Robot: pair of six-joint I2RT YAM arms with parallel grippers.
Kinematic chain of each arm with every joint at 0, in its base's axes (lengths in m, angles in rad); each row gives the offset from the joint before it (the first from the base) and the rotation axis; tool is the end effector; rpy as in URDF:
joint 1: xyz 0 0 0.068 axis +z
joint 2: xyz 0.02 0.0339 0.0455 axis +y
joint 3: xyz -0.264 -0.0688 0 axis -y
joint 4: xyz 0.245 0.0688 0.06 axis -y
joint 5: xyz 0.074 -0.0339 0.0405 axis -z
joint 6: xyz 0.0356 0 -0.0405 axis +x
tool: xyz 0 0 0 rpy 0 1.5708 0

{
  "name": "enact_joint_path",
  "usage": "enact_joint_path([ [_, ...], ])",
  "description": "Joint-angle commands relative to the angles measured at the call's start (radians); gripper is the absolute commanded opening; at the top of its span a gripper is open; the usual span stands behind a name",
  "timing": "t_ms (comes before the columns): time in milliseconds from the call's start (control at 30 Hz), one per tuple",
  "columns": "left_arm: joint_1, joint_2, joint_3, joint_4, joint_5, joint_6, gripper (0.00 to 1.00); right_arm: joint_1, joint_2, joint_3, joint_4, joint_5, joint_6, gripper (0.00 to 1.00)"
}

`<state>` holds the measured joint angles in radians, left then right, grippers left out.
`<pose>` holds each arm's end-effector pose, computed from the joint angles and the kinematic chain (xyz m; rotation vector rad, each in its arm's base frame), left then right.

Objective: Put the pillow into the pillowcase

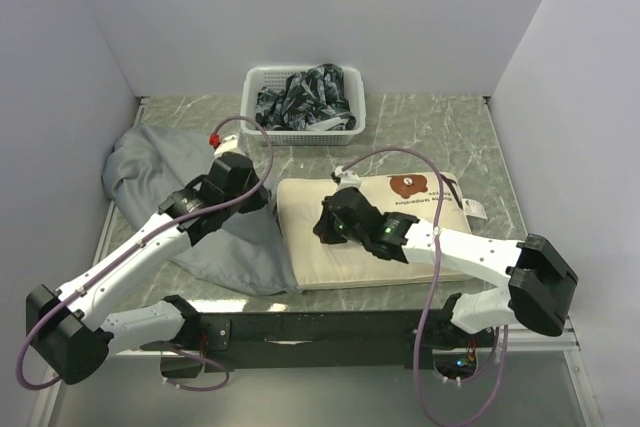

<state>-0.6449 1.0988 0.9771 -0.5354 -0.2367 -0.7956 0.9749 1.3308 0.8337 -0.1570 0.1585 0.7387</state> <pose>0.1940 -0.1355 0.3121 -0.3012 2.2390 -0.5296 0.1662 0.2351 0.2394 -0.1834 2.3186 0.7457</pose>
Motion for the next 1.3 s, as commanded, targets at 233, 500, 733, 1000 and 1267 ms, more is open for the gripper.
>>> enact_joint_path([
  [233,0.002,-0.209,-0.4,0.092,-0.114,-0.372,0.49,0.093,0.033,-0.076,0.142,0.061,0.044,0.0],
  [500,0.002,-0.095,-0.168,0.017,-0.288,-0.123,0.79,0.102,0.079,-0.067,0.146,0.075,0.051,0.0],
  [733,-0.015,0.211,0.078,-0.147,-0.299,0.171,0.62,0.104,0.085,-0.045,0.129,0.082,0.042,0.0],
  [1000,-0.047,0.283,0.063,-0.173,-0.253,0.257,0.61,0.104,0.103,-0.038,0.132,0.073,0.044,0.0],
  [1267,-0.107,0.383,0.078,-0.189,-0.226,0.297,0.62,0.102,0.114,-0.03,0.129,0.072,0.044,0.0],
])
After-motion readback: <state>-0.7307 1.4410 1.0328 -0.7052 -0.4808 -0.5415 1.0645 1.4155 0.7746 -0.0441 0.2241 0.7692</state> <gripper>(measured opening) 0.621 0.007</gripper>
